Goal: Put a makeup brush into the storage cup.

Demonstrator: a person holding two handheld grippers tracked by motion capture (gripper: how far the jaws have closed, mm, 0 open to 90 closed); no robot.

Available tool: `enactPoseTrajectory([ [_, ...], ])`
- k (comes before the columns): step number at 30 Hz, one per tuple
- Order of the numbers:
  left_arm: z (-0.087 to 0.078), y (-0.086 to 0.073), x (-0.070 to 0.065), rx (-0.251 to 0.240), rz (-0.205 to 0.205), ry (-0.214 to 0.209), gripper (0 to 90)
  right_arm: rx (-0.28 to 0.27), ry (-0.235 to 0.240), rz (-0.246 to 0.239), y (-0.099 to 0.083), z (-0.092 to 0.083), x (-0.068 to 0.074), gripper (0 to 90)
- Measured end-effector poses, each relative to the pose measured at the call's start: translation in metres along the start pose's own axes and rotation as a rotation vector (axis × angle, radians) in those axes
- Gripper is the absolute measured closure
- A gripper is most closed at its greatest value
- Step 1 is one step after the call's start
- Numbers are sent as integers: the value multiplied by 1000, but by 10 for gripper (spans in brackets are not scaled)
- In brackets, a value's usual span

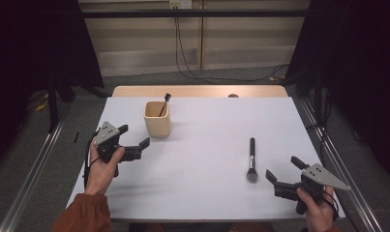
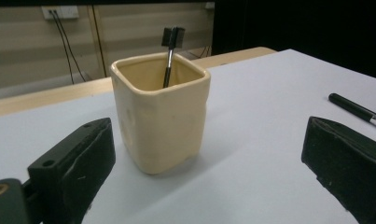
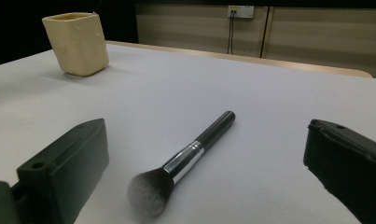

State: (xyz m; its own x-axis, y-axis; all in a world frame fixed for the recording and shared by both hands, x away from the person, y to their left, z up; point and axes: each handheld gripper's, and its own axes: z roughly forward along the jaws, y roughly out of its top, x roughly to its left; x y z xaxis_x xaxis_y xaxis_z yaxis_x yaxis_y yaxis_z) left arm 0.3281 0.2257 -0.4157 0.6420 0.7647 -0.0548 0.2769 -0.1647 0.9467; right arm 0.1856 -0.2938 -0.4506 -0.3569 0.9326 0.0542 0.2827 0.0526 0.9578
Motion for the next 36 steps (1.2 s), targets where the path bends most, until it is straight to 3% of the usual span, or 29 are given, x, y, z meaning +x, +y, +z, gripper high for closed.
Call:
enactPoseTrajectory([
  [7,-19,-8,0,-29,-25,22,21,4,8,-12,1,3,1,0],
  [8,-26,-11,0,-32,-32,43,23,2,2,-3,1,4,1,0],
  [12,-38,-16,-2,-30,-34,64,31,1,1,-2,2,5,1,0],
  [14,-44,-20,-3,-20,-51,60,33,3,4,-3,2,6,1,0],
  [20,-56,-31,-7,-4,-53,67,39,4,3,-2,1,6,0,0],
  [23,-63,-34,-15,-2,-67,88,39,2,-1,1,1,5,0,0],
  [28,-68,-36,-24,-17,-45,60,39,2,-9,5,1,3,0,0],
  [29,-71,-38,-25,-16,-15,35,39,1,-10,5,0,2,0,0],
  [36,-79,-44,-25,-22,-31,57,39,1,-18,8,0,0,-1,0],
])
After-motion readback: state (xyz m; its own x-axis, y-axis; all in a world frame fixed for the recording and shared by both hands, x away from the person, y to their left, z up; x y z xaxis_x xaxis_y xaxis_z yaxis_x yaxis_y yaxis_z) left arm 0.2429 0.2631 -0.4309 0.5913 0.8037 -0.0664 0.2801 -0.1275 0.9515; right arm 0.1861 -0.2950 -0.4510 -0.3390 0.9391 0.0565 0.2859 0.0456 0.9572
